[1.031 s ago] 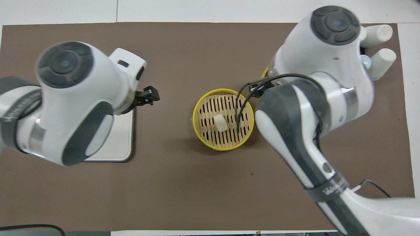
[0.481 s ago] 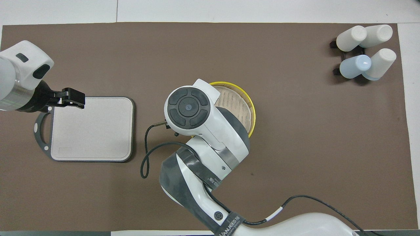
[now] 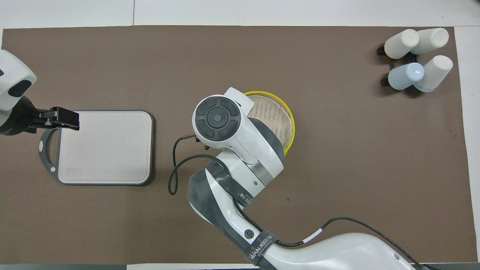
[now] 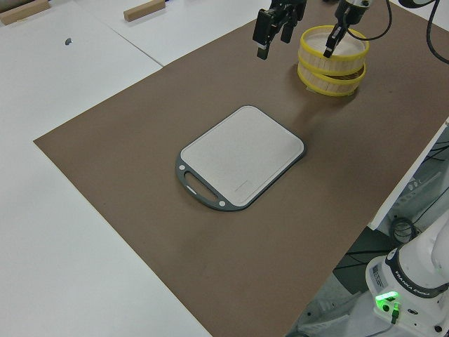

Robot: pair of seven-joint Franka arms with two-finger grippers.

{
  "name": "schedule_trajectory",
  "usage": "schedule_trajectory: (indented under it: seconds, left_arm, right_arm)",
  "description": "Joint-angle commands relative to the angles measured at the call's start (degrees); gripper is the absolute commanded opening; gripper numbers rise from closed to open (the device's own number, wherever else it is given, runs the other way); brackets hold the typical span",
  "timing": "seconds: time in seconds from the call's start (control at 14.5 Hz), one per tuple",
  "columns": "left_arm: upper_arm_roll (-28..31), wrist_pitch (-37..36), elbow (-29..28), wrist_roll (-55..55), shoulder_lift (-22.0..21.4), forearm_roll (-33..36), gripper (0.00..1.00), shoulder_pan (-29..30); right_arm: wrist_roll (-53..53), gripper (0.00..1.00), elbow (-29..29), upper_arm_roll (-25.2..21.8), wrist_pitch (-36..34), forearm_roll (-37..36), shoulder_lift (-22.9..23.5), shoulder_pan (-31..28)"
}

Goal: Place bun in steamer
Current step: 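Lower the lid onto the steamer with the right gripper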

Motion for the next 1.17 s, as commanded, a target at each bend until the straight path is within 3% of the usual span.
schedule_trajectory:
  seconds: [0.0, 0.34, 1.1]
  left_arm:
    - [0.5, -1.2, -0.1, 1.1, -1.0, -2.5, 1.00, 0.5]
    - [0.6, -2.0, 0.9, 1.1, -0.8, -2.8, 1.00, 0.8]
    - [-0.4, -3.5, 3.2, 1.1, 0.1, -2.8, 1.00, 2.3]
  right_arm:
    - [0.3, 0.12, -5.3, 0.4, 4.6, -0.8, -1.6, -0.5]
    - [3.3, 0.10, -6.9, 0.3, 4.3, -0.9, -2.4, 1.0]
    - [3.7, 0.13, -6.0, 0.4, -3.8, -4.8, -3.7, 0.6]
